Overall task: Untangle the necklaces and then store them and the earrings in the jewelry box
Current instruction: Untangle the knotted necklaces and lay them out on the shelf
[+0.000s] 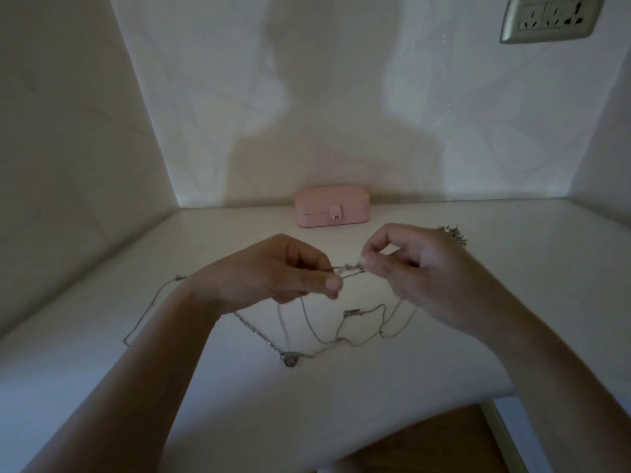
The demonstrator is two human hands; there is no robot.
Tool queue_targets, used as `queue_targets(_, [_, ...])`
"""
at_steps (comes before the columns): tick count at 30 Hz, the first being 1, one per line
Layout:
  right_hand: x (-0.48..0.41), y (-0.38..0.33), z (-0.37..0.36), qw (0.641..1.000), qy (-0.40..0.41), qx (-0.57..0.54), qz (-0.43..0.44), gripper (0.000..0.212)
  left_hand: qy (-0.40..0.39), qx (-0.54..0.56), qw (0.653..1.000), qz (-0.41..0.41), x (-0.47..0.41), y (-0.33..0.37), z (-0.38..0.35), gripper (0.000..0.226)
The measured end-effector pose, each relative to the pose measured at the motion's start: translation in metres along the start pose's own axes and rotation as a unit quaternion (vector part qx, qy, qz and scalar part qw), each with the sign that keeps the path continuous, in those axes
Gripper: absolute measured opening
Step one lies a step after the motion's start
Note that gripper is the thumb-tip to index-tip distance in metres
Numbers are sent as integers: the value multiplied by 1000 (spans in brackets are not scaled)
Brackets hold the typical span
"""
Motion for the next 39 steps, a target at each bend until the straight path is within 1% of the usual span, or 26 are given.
queue_targets(3, [-9,5,34,989,-10,148,9,14,44,52,997,21,5,-11,28,28])
queue_targets(5, [-12,12,49,975,-26,220,1,14,31,74,996,37,7,-19,36,42])
queue_targets(7, [-14,20,55,968,-35,249,-15,13,-8,93,994,58,6,-27,31,47])
queue_targets(10, [-14,31,54,969,-35,245,-31,6,-64,120,987,83,1,-38,22,45])
queue_targets(12, [-12,36,56,976,-18,216,-31,5,-91,159,980,76,-1,-41,22,39])
queue_targets(15, [-9,37,59,979,3,204,-19,12,-158,233,959,39,2,-36,20,25])
queue_targets(17, [-8,33,57,978,8,206,-13,17,-208,248,946,10,5,-31,15,15])
queue_targets(19, [-8,30,55,983,20,183,-8,22,-244,257,935,-21,6,-27,10,15])
queue_targets(20, [-8,31,56,988,34,148,-12,24,-251,257,933,-32,6,-26,10,18])
queue_targets(23, [-4,39,58,997,70,17,-39,24,-243,206,947,-46,4,-28,11,30])
queue_targets(25, [-2,39,56,997,62,-32,-42,18,-240,169,956,-23,3,-33,8,43])
queue_targets(27, [-3,33,48,998,16,-49,-33,19,-231,132,964,14,1,-40,4,57])
queue_targets(29, [-3,29,40,998,-35,-52,-28,24,-221,106,969,32,2,-43,3,63])
queue_targets(31, [-4,29,40,997,-70,-9,-29,22,-210,107,971,33,3,-43,6,62])
queue_targets(32, [-5,32,45,996,-71,31,-32,18,-207,107,972,33,4,-42,7,60])
queue_targets(34, [-10,39,61,989,-47,136,-36,20,-207,94,973,35,7,-44,7,59])
queue_targets(35, [-12,40,71,983,-28,177,-36,20,-222,85,971,36,9,-44,5,61])
queue_targets(36, [-14,38,80,981,-2,193,-32,17,-240,70,968,38,13,-43,1,63])
queue_targets(38, [-17,40,101,984,62,160,-41,5,-257,8,965,50,18,-45,-1,72])
queue_targets(39, [-16,47,112,986,92,122,-62,11,-254,-31,964,66,18,-49,-1,76])
Point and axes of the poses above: each hand's wrist, its own x-axis away from the middle knuckle, its own z-axis out of the back of the hand, y = z × x, the point moved 10 cm from there along -x, towards the middle knuckle, and after that the axes turned 14 degrees about z, right-handed, at the moved point
